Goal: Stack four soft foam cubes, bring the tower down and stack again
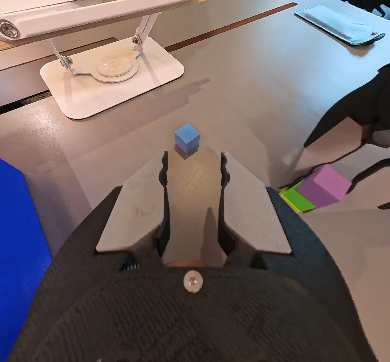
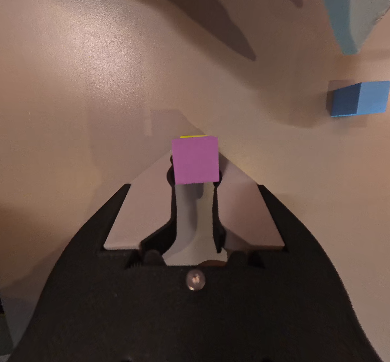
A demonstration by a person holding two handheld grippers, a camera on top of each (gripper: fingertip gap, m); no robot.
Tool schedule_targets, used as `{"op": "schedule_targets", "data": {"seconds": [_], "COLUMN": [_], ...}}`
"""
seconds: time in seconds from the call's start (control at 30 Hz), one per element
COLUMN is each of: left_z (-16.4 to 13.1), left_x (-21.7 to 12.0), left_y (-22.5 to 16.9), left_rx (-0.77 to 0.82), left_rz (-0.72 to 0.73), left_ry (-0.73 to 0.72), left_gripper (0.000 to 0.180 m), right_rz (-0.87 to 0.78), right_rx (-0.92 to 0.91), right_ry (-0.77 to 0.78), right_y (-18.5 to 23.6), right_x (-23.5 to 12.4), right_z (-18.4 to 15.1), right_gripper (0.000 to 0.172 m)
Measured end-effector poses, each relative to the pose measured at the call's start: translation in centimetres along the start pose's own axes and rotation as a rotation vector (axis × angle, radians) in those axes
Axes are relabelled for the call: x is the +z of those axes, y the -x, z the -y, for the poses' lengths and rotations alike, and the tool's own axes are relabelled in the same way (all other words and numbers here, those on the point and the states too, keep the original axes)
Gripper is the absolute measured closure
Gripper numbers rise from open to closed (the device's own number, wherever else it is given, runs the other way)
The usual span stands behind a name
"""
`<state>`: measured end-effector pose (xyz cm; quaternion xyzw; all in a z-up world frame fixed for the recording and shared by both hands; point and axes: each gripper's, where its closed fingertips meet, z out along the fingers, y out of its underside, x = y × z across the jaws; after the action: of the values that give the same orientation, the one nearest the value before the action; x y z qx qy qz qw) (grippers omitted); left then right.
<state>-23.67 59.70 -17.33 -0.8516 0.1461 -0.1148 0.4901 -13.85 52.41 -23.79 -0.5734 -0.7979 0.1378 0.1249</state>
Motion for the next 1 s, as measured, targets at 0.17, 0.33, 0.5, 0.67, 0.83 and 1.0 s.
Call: {"op": "schedule_targets", "data": {"seconds": [0.17,0.33,0.5,0.67,0.83,1.0], "left_z": [0.0,0.0,0.2,0.4,0.2,0.0], "left_x": [0.0,0.0,-0.2,-0.6,-0.5,-0.2], "left_y": [0.0,0.0,0.5,1.5,2.0,1.9], "left_rx": [0.001,-0.001,-0.018,-0.077,-0.112,-0.092], "left_rz": [-0.001,0.001,0.019,0.044,0.049,0.053], "left_ry": [0.000,-0.002,-0.013,-0.032,-0.031,-0.016], "left_gripper": [0.133,0.133,0.133,0.132,0.129,0.129], "right_rz": [0.001,0.006,0.015,-0.006,-0.136,-0.160], "right_rx": [0.019,0.028,0.022,0.070,0.197,0.169], "right_ry": [-0.015,-0.045,-0.113,-0.316,-0.455,-0.357], "right_y": [-0.1,0.2,0.5,-1.6,-7.8,-11.6], "right_x": [-0.2,-1.4,-4.4,-8.9,-9.7,-4.9], "right_z": [0.0,0.1,0.4,2.1,3.2,3.4], "right_gripper": [0.129,0.122,0.119,0.119,0.121,0.118]}}
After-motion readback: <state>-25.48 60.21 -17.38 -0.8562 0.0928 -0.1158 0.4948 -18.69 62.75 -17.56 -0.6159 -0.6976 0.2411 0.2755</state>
